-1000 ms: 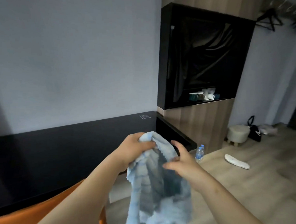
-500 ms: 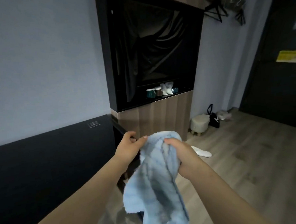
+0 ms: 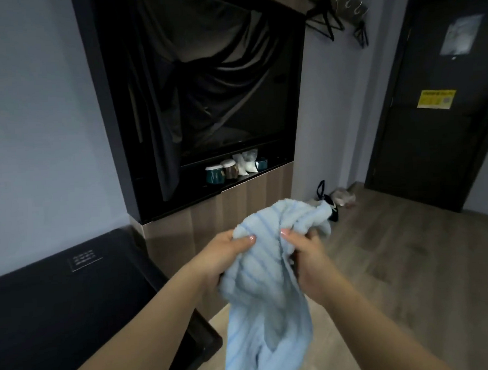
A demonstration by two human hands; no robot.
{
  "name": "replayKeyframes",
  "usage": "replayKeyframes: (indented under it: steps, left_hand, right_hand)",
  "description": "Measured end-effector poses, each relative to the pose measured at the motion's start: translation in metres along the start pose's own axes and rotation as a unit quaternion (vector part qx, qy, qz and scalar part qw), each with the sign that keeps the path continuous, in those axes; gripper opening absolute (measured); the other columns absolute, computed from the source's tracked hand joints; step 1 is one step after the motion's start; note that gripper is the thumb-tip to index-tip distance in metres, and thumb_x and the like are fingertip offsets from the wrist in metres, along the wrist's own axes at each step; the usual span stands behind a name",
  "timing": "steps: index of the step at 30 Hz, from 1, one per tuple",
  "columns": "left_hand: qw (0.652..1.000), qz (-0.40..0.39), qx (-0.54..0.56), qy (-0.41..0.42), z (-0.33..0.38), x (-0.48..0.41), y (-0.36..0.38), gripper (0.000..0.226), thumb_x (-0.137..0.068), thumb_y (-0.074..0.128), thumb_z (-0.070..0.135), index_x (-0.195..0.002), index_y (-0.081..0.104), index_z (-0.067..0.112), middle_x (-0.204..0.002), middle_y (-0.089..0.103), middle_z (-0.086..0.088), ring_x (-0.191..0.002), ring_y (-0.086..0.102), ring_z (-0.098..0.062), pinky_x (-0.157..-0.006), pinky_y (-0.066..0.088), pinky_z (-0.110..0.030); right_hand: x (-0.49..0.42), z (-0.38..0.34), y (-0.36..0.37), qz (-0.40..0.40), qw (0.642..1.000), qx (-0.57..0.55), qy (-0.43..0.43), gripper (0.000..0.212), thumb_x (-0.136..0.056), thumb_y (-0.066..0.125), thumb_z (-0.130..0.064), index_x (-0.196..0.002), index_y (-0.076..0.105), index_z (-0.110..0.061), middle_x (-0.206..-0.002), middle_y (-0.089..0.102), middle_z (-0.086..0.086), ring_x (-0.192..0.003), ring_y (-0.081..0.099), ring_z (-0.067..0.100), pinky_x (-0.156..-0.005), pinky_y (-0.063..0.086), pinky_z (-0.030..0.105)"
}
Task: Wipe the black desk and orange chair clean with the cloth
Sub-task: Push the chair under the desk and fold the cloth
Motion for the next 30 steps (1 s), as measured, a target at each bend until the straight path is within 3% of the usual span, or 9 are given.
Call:
replayKeyframes:
  steps: [5,9,11,15,17,19,22,26,30]
  left_hand:
    - [0.993,0.105,-0.016,0.060,0.036,-0.053,-0.029,0.020,-0.093,0.057,0.027,-0.087,0.068,0.011,-0.091,0.072,-0.013,-0.081,0.069,-0.024,-0.076,0.055,-0.036]
    - [0.935,0.333,-0.109,0.056,0.021,-0.094,-0.079,0.022,-0.090,0.059,0.034,-0.088,0.059,0.012,-0.094,0.066,-0.010,-0.080,0.059,-0.018,-0.076,0.047,-0.031]
    - [0.907,0.418,-0.034,-0.031,-0.018,-0.110,-0.098,0.034,-0.092,0.052,0.041,-0.095,0.053,0.007,-0.089,0.061,-0.014,-0.079,0.056,-0.024,-0.080,0.044,-0.037]
    - [0.940,0.238,0.142,-0.199,-0.086,-0.171,-0.036,0.074,-0.086,0.028,0.072,-0.095,0.060,0.006,-0.091,0.060,-0.009,-0.087,0.056,-0.026,-0.089,0.042,-0.042]
    - [0.961,0.161,0.153,-0.168,-0.079,-0.207,-0.009,0.089,-0.080,0.020,0.081,-0.101,0.066,0.008,-0.100,0.067,-0.009,-0.102,0.058,-0.028,-0.100,0.041,-0.045]
    - [0.971,0.134,0.157,-0.122,-0.058,-0.237,0.003,0.086,-0.079,0.021,0.080,-0.108,0.067,0.014,-0.102,0.070,-0.004,-0.106,0.061,-0.022,-0.099,0.044,-0.042]
    - [0.985,0.093,0.105,-0.096,-0.036,-0.261,0.012,0.049,-0.088,0.043,0.061,-0.109,0.061,0.021,-0.091,0.072,0.011,-0.087,0.067,-0.006,-0.078,0.051,-0.028]
    - [0.991,0.099,0.022,-0.085,-0.033,-0.288,-0.005,0.064,-0.079,0.074,0.023,-0.134,0.043,0.017,-0.126,0.061,0.001,-0.105,0.063,-0.011,-0.069,0.051,-0.021]
    - [0.984,0.170,0.031,-0.039,-0.015,-0.327,-0.047,0.035,-0.084,0.062,-0.001,-0.117,0.059,0.010,-0.088,0.070,-0.002,-0.078,0.067,-0.011,-0.064,0.051,-0.020]
  right_hand:
    - [-0.050,0.017,-0.014,-0.019,0.987,0.154,0.050,0.021,-0.084,0.067,-0.014,-0.104,0.069,-0.008,-0.099,0.073,0.012,-0.094,0.070,0.025,-0.071,0.057,0.032]
    - [-0.120,0.004,-0.043,0.078,0.994,0.061,0.046,0.014,-0.087,0.065,-0.014,-0.101,0.066,-0.011,-0.092,0.074,0.008,-0.084,0.072,0.024,-0.066,0.058,0.034]
    - [-0.157,0.001,-0.063,0.129,0.989,-0.003,0.068,0.019,-0.087,0.066,-0.016,-0.106,0.064,-0.011,-0.087,0.074,0.010,-0.080,0.072,0.026,-0.069,0.059,0.040]
    - [-0.225,-0.007,-0.091,0.157,0.983,-0.018,0.095,0.011,-0.088,0.066,-0.018,-0.095,0.061,-0.010,-0.051,0.063,0.001,-0.051,0.066,0.015,-0.059,0.059,0.036]
    - [-0.249,-0.002,-0.100,0.165,0.980,-0.002,0.114,0.012,-0.088,0.066,-0.019,-0.081,0.058,-0.011,-0.048,0.060,-0.001,-0.046,0.061,0.011,-0.055,0.056,0.028]
    - [-0.275,-0.001,-0.103,0.162,0.979,-0.001,0.124,0.011,-0.088,0.065,-0.018,-0.085,0.061,-0.008,-0.064,0.066,0.004,-0.063,0.067,0.017,-0.064,0.057,0.033]
    - [-0.309,0.007,-0.106,0.171,0.974,-0.014,0.148,0.013,-0.091,0.062,-0.019,-0.093,0.063,-0.006,-0.092,0.068,0.011,-0.089,0.067,0.027,-0.086,0.055,0.044]
    - [-0.357,0.017,-0.104,0.154,0.974,-0.003,0.164,0.018,-0.091,0.063,-0.024,-0.077,0.056,-0.015,-0.067,0.056,-0.002,-0.055,0.055,0.011,-0.044,0.047,0.022]
    - [-0.395,0.043,-0.071,0.041,0.980,0.005,0.194,0.021,-0.086,0.067,-0.010,-0.103,0.055,-0.006,-0.091,0.060,0.007,-0.080,0.062,0.020,-0.060,0.052,0.032]
Point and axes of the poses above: each hand's wrist, its own x-axis away from the middle knuckle, its own y-axis out of the palm, z = x × y, the point moved 10 cm from there along -x, towards the middle knuckle
